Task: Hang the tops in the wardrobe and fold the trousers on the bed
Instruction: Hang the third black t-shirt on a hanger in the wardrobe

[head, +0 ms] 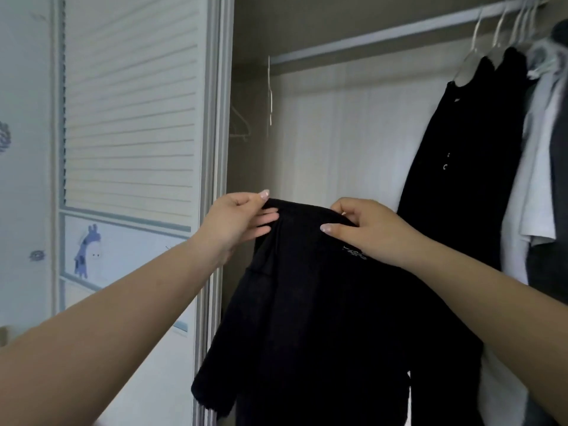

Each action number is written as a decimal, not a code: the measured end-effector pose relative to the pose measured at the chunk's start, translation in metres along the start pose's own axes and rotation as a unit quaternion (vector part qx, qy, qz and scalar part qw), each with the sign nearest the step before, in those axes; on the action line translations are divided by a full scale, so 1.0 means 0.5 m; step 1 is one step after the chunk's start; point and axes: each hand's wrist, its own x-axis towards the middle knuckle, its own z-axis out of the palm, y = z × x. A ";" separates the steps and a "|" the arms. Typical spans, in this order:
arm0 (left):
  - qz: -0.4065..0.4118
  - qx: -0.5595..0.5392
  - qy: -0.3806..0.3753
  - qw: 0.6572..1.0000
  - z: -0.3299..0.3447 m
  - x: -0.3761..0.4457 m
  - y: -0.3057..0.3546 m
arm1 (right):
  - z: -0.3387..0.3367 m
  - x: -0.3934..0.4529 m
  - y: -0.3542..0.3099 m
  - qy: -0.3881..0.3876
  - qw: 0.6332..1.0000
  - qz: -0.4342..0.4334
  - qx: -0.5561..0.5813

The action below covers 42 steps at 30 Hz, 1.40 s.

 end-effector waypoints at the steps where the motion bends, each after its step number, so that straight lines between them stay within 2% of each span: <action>1: -0.017 -0.045 0.004 0.999 0.000 0.014 0.005 | 0.003 0.011 0.000 -0.009 1.000 -0.006 -0.007; 4: -0.046 -0.153 0.015 0.987 0.005 0.058 0.021 | 0.013 0.050 0.002 -0.049 0.997 -0.030 -0.045; 9: -0.059 -0.234 0.025 0.970 0.006 0.136 0.041 | 0.020 0.139 0.019 -0.087 0.988 -0.050 -0.118; 11: -0.077 -0.206 0.024 0.975 -0.002 0.165 0.044 | 0.022 0.175 0.032 -0.102 0.985 -0.061 -0.128; 13: -0.088 -0.132 0.009 0.987 -0.008 0.199 0.046 | 0.026 0.220 0.050 -0.115 0.981 -0.076 -0.137; 16: -0.070 -0.041 0.022 0.996 -0.012 0.254 0.059 | 0.030 0.296 0.077 -0.132 0.978 -0.092 -0.132; 22: 0.006 -0.020 0.080 0.997 -0.013 0.353 0.114 | 0.002 0.468 0.105 -0.119 0.989 -0.089 0.022; 24: 0.045 -0.015 0.100 0.994 -0.008 0.384 0.129 | -0.001 0.532 0.116 -0.084 0.989 -0.069 0.103; 26: 0.079 0.005 0.110 0.991 -0.004 0.411 0.142 | -0.001 0.603 0.125 0.047 0.986 -0.069 0.143; 28: 0.101 0.033 0.109 0.988 -0.006 0.434 0.149 | 0.000 0.672 0.126 0.184 0.966 -0.066 0.167; 29: 0.113 0.051 0.111 0.986 -0.006 0.450 0.153 | 0.000 0.707 0.122 0.214 0.957 -0.062 0.185; 32: 0.129 0.099 0.123 0.979 -0.008 0.481 0.169 | 0.007 0.787 0.097 0.215 0.953 -0.052 0.208; 36: 0.156 0.167 0.147 0.962 -0.007 0.509 0.181 | 0.027 0.872 0.078 0.220 0.958 -0.049 0.179; 39: 0.155 0.199 0.144 0.957 -0.012 0.522 0.182 | 0.056 0.926 0.071 0.190 0.966 -0.009 0.174; 42: 0.150 0.219 0.137 0.954 -0.013 0.529 0.179 | 0.083 0.962 0.073 0.194 0.972 0.029 0.130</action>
